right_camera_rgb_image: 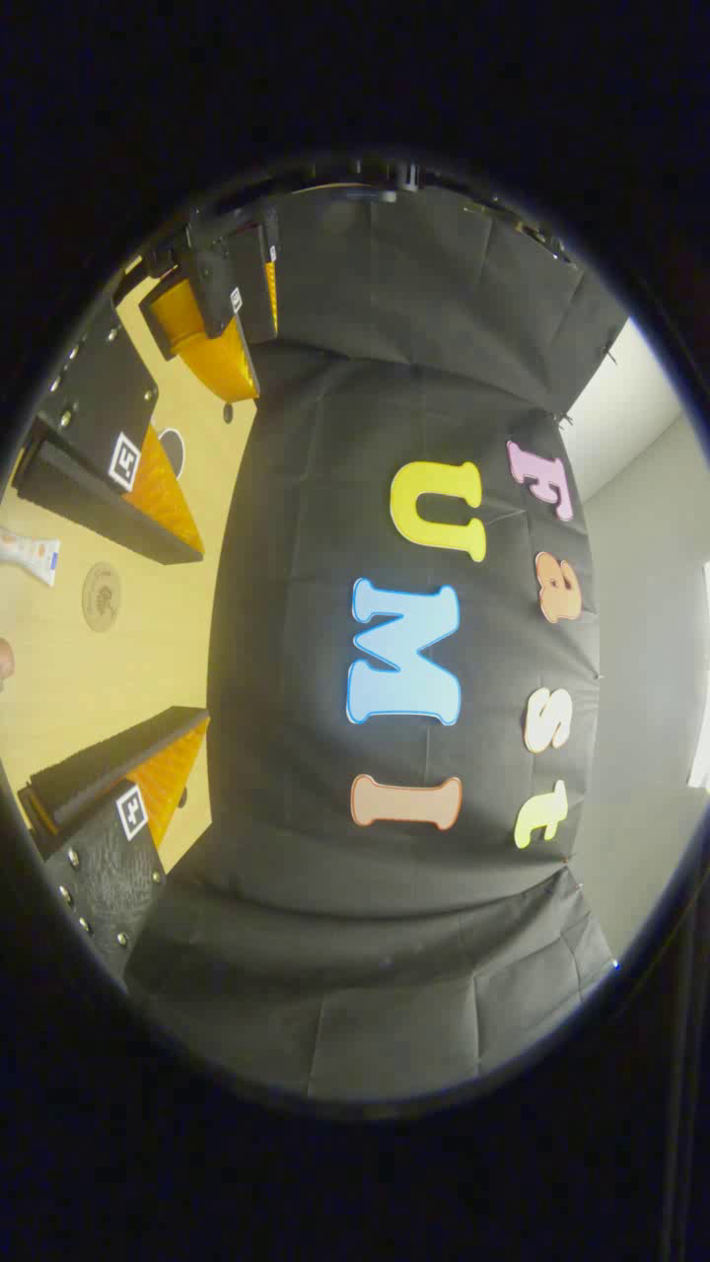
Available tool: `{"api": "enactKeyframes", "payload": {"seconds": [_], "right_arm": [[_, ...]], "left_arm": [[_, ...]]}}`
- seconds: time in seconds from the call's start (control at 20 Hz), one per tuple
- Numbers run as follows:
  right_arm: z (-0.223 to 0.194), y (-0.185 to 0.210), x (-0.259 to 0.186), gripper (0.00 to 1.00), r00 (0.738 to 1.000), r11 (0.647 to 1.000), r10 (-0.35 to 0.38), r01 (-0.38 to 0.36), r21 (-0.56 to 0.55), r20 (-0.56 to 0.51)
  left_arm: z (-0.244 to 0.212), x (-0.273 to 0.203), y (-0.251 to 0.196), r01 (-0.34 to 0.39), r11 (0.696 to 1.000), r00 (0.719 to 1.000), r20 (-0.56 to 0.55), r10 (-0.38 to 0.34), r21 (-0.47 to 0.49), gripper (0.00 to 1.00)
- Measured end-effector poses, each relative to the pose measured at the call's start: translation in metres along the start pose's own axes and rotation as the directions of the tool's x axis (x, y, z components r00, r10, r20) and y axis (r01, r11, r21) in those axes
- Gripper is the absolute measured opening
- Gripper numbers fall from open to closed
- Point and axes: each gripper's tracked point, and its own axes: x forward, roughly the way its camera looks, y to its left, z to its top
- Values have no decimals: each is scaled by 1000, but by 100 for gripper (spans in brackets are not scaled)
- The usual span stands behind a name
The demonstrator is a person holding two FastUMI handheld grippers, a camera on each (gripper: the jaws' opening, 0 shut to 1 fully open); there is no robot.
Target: Put the toothbrush and toothpaste on the desktop into the cup, then pick up the cup and place it on the coaster on the desktop.
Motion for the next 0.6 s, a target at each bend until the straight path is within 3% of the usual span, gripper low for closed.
{"api": "enactKeyframes", "payload": {"seconds": [0.2,0.25,0.35,0.4,0.45,0.6], "right_arm": [[-5,2,-1,92,1000,1000,2,-2,8,-23],[-7,3,-2,88,999,1000,4,-4,11,-32],[-11,3,-1,92,999,1000,3,-2,12,-53],[-15,3,-1,88,998,1000,3,-2,11,-62],[-16,3,-1,92,997,1000,3,-2,11,-73],[-23,4,2,92,995,1000,7,-5,18,-101]], "left_arm": [[-8,2,-5,20,1000,999,-31,-20,17,100],[-11,2,-6,23,1000,999,-37,-22,18,94],[-15,4,-9,35,999,998,-55,-34,21,94],[-18,5,-10,39,999,997,-65,-38,24,94],[-21,6,-12,47,999,996,-74,-45,24,100],[-31,9,-13,58,998,992,-110,-56,16,100]]}}
